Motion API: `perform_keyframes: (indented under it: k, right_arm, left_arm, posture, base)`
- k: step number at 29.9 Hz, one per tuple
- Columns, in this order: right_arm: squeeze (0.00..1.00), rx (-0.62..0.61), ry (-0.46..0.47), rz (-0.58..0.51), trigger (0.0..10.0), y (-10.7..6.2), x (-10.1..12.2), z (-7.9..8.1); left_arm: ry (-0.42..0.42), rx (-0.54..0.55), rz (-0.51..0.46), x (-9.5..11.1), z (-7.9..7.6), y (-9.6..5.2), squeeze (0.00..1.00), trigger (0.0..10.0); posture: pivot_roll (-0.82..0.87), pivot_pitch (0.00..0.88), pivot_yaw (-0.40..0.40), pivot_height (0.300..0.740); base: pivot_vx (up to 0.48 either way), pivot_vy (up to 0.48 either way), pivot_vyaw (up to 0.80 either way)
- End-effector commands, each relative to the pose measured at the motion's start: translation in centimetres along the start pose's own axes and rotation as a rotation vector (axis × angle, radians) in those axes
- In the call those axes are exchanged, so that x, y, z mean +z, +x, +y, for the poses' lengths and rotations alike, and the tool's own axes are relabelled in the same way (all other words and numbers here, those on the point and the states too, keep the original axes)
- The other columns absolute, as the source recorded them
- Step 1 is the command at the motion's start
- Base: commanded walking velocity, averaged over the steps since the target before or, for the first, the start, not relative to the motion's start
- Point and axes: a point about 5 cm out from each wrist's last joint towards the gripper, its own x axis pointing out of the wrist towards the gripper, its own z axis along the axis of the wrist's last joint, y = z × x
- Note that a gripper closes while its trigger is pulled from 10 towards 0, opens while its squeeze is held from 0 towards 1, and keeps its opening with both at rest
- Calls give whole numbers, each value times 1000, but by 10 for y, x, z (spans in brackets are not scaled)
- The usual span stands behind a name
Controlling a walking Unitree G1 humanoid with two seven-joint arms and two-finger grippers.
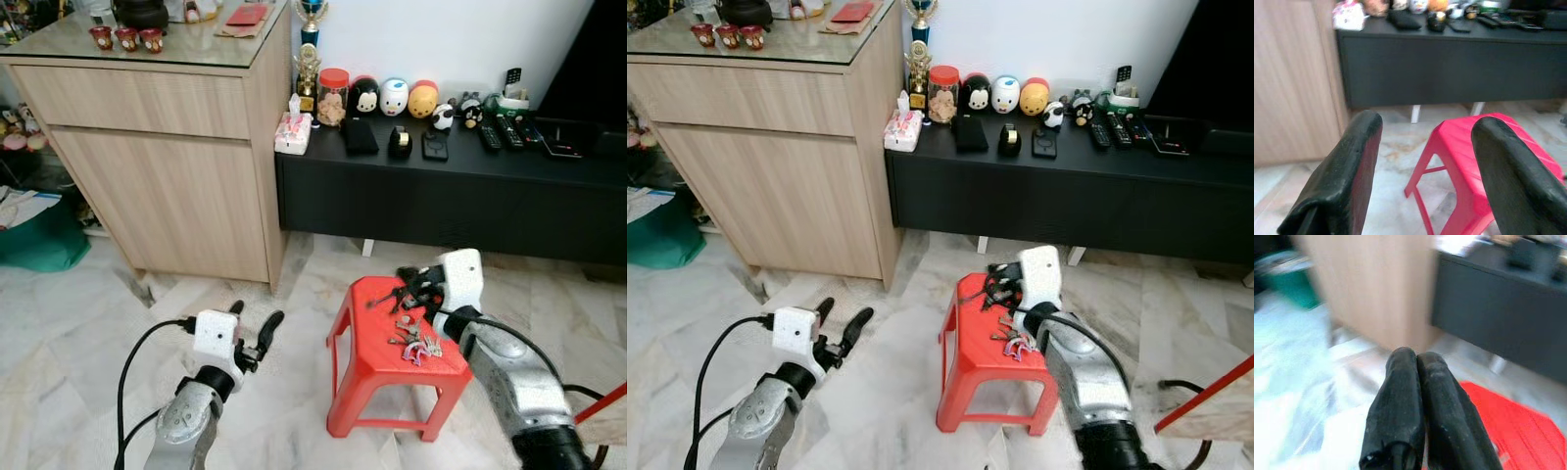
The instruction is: Hang keys on a hook
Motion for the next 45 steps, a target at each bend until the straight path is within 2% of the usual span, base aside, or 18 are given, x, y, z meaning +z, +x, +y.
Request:
perform_keyframes:
  k: [1,3,4,5,6,7,8,10,12,15,16,18,21,27,32,45]
  right_arm:
    - [0,102,-39,-10,10000,0,17,2]
    - [0,121,-60,-5,10000,0,21,-1]
    - [0,160,-79,12,10000,0,23,-2]
    - [0,160,-79,12,10000,0,23,-2]
    - [0,189,-94,19,10000,0,23,-2]
    - [0,273,-127,40,10000,-2,24,2]
    - [0,273,-127,40,10000,-2,24,2]
    - [0,379,-182,59,10000,-5,25,8]
    - [0,426,-215,80,10000,-4,25,9]
    - [0,549,-222,82,10000,-6,28,16]
    - [0,549,-222,82,10000,-6,28,16]
    - [0,633,-243,94,10000,-10,27,21]
    - [0,697,-258,93,10000,-12,27,24]
    - [0,853,-239,14,10000,-15,39,38]
    - [0,867,-252,0,10000,-13,43,40]
    - [0,917,-290,-47,10000,-10,54,50]
  left_arm:
    - [15,-124,8,8,-9,3,0,10000]
    - [20,-185,24,9,-13,2,0,10000]
    - [23,-260,53,8,-17,0,0,10000]
    - [23,-260,53,8,-17,0,0,10000]
    - [27,-303,71,8,-19,-1,0,10000]
    - [41,-383,102,8,-21,-6,0,10000]
    - [41,-383,102,8,-21,-6,0,10000]
    - [31,-457,144,9,-23,-11,0,10000]
    - [19,-512,181,11,-24,-14,0,10000]
    - [13,-564,200,14,-24,-16,0,10000]
    - [13,-564,200,14,-24,-16,0,10000]
    - [12,-587,209,15,-25,-17,0,10000]
    - [10,-596,213,16,-26,-17,0,10000]
    - [21,-634,226,21,-28,-16,0,10000]
    - [47,-631,221,21,-27,-13,0,10000]
    - [52,-628,228,18,-27,-13,0,10000]
  posture:
    - [22,29,-53,740]
    - [22,28,-54,740]
    - [24,25,-56,740]
    - [24,25,-56,740]
    - [27,23,-57,740]
    - [29,21,-58,740]
    - [29,21,-58,740]
    - [35,17,-61,740]
    - [38,14,-66,740]
    - [34,18,-70,740]
    - [34,18,-70,740]
    - [36,13,-77,740]
    - [42,11,-80,740]
    - [41,0,-79,740]
    - [40,0,-78,740]
    - [40,0,-80,740]
  base:
    - [0,0,0]
    - [0,0,0]
    - [0,0,0]
    - [0,0,0]
    - [0,0,0]
    - [0,0,0]
    - [0,0,0]
    - [0,0,0]
    - [0,0,0]
    - [0,0,0]
    - [0,0,0]
    - [0,0,0]
    - [0,0,0]
    - [0,0,0]
    - [0,0,0]
    - [0,0,0]
